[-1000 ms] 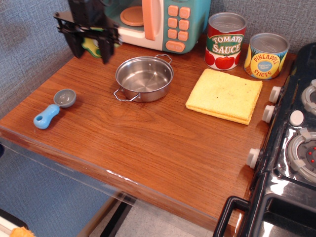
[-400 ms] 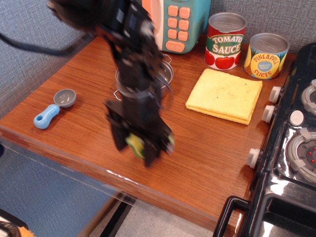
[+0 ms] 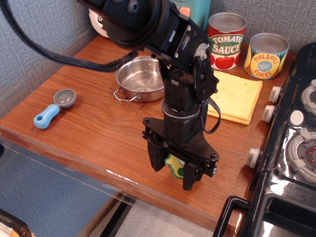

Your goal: PLACE THE CAPSICUM SIDE OF THE TABLE

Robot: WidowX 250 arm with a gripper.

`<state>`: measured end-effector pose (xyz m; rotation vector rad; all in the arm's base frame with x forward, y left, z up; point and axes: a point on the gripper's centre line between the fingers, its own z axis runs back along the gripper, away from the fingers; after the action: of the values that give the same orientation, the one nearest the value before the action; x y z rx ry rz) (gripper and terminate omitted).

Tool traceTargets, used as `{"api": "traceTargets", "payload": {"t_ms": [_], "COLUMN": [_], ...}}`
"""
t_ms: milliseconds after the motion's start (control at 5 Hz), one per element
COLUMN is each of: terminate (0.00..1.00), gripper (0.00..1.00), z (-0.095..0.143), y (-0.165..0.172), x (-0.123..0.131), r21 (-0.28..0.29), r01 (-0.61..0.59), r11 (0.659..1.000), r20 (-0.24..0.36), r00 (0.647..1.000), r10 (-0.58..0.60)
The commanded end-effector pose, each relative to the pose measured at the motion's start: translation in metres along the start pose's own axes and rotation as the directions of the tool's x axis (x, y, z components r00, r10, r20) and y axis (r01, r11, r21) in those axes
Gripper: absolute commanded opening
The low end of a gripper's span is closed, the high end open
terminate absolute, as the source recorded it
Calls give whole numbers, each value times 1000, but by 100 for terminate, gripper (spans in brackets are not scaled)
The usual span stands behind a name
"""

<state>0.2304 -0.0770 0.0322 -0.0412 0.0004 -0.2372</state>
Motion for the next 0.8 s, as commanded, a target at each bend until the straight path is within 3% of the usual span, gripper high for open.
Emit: {"api": "traceTargets", "payload": {"t_ms": [0,400,600], "terminate": [0,0,0], "gripper": [100,100,100], "z": [13,90,84], "y": [21,42,55], "x": [-5,-24,-21], "r21": [3,97,100], "r01": [-43,-37,-68], "r11": [999,995,993], "r20": [17,177,132], "r00": [999,984,990], "r10": [43,20,54]}}
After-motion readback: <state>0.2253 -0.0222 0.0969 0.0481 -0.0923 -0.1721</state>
